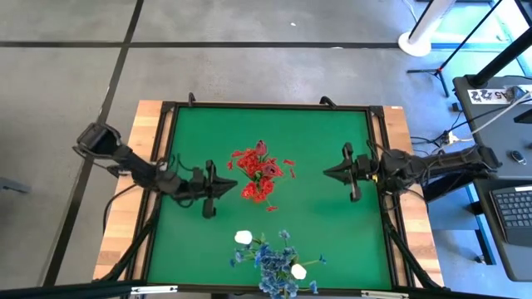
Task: Sort flowers into vase by color
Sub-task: Return to Home Position
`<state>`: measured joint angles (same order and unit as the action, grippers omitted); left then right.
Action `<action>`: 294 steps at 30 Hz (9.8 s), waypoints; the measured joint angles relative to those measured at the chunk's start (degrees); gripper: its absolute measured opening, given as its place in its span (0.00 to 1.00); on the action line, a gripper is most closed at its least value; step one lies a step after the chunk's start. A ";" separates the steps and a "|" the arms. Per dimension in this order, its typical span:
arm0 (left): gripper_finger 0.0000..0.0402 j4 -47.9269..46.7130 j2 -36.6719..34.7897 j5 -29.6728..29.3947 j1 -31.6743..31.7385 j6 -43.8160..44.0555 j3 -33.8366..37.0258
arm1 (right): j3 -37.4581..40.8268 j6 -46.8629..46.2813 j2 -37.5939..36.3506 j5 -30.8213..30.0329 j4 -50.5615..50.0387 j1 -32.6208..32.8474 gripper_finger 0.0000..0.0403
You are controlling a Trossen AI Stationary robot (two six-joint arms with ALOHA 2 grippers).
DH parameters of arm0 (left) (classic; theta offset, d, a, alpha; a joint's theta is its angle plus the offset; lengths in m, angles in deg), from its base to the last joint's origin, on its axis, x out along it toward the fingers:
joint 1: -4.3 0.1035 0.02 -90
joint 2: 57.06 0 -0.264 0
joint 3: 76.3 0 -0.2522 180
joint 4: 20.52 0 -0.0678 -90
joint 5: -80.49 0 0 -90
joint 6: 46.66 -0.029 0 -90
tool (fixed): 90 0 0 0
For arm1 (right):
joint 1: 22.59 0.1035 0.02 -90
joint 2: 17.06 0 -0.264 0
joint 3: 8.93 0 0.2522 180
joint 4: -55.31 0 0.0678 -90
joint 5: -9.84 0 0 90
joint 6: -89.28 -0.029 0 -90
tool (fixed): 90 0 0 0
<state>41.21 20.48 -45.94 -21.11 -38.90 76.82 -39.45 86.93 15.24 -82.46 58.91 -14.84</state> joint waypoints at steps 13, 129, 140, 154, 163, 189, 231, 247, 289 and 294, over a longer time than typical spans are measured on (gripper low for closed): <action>0.00 3.65 -12.01 11.78 15.23 1.10 12.70 | 0.05 3.99 -14.00 4.43 -14.36 -12.38 0.02; 0.00 -74.41 -75.06 32.65 39.89 12.69 12.68 | 16.34 -1.88 -30.56 2.90 -15.99 -17.91 0.01; 0.00 -74.39 -75.06 32.65 39.89 12.69 12.68 | 16.35 -1.88 -30.56 2.90 -15.97 -17.91 0.01; 0.00 -74.39 -75.06 32.67 39.89 12.68 12.68 | 16.34 -1.88 -30.56 2.90 -15.94 -17.91 0.01; 0.00 -74.39 -75.06 32.65 39.91 12.67 12.68 | 16.34 -1.88 -30.57 2.92 -15.92 -17.91 0.01; 0.00 -74.37 -75.06 32.65 39.91 12.67 12.68 | 16.35 -1.87 -30.57 2.93 -15.94 -17.91 0.01; 0.00 -74.37 -75.04 32.65 39.91 12.67 12.68 | 16.36 -1.86 -30.56 2.93 -15.97 -17.89 0.01; 0.00 -74.37 -75.06 32.65 39.89 12.67 12.68 | 16.36 -1.88 -30.57 2.95 -15.97 -17.90 0.01; 0.00 -74.37 -75.05 32.66 39.91 12.67 12.68 | 16.36 -1.86 -30.58 2.94 -15.97 -17.90 0.01; 0.00 -74.37 -75.05 32.66 39.91 12.67 12.68 | 16.36 -1.87 -30.56 2.94 -15.97 -17.89 0.01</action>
<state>-33.16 -54.57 -13.28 18.80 -26.24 89.50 -23.10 85.05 -15.32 -79.53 42.94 -32.73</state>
